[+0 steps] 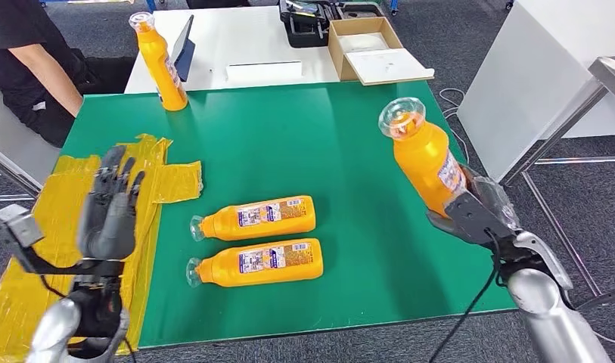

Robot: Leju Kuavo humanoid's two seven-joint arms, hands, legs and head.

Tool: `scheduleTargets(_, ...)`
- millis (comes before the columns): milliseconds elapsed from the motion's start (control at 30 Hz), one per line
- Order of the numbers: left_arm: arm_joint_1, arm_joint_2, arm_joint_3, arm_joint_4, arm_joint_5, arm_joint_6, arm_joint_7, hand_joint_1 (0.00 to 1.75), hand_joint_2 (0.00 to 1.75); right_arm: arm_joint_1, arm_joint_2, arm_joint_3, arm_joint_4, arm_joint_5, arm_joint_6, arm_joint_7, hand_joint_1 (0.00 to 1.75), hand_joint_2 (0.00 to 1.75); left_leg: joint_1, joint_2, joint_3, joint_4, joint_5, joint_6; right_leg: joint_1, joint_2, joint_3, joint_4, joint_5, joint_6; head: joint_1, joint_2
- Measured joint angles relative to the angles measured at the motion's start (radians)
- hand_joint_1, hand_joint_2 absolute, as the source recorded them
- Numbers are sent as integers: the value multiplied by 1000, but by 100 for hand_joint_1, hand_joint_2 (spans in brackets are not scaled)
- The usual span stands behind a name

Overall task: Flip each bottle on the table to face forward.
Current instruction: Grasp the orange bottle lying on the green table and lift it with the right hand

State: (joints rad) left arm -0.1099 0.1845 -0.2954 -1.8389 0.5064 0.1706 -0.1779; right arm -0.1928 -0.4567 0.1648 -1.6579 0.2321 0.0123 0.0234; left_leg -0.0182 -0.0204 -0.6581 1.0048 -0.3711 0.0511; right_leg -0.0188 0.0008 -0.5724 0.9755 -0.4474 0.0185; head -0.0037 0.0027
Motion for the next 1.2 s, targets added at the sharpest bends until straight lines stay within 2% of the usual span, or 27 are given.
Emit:
scheduleTargets(100, -21, -21, -62, -1, -2, 21, 5, 0, 175, -22, 20, 30, 0, -8, -11, 11, 175, 175, 0, 0, 0, 0, 0, 0, 0, 0, 0, 0, 0, 0, 0, 0)
scheduleTargets(333, -56, -50, -125, -3, 13, 14, 21, 0, 175, -61, 52, 64, 3, -36, -17, 13, 175, 175, 0, 0, -1, 0, 0, 0, 0, 0, -1, 0, 0, 0, 0, 0)
scheduleTargets(567, -194, -138, -283, 7, 117, 62, 115, 0, 175, -221, 171, 151, 58, -64, -35, 86, 175, 175, 0, 1, 0, 0, 2, 2, 0, 0, -1, 0, 0, 0, 0, 0)
scheduleTargets(700, -269, -179, -341, 11, 136, 89, 149, 0, 175, -279, 228, 200, 83, -42, -39, 119, 175, 175, 0, 0, -1, 0, 3, 3, 0, 0, 0, 0, 0, 0, 0, 0)
scheduleTargets(1067, -404, -239, -375, 49, 39, 169, 176, 0, 175, -393, 356, 298, 158, 41, -31, 146, 175, 175, 0, 0, -2, 0, 3, 3, 0, 0, -1, 1, 0, 0, 0, 0)
scheduleTargets(1200, -440, -250, -376, 81, -72, 206, 175, 0, 175, -419, 385, 333, 194, 67, -17, 150, 175, 175, 0, 0, -2, 0, 3, 3, 1, 0, -1, 1, 0, 0, 0, 0)
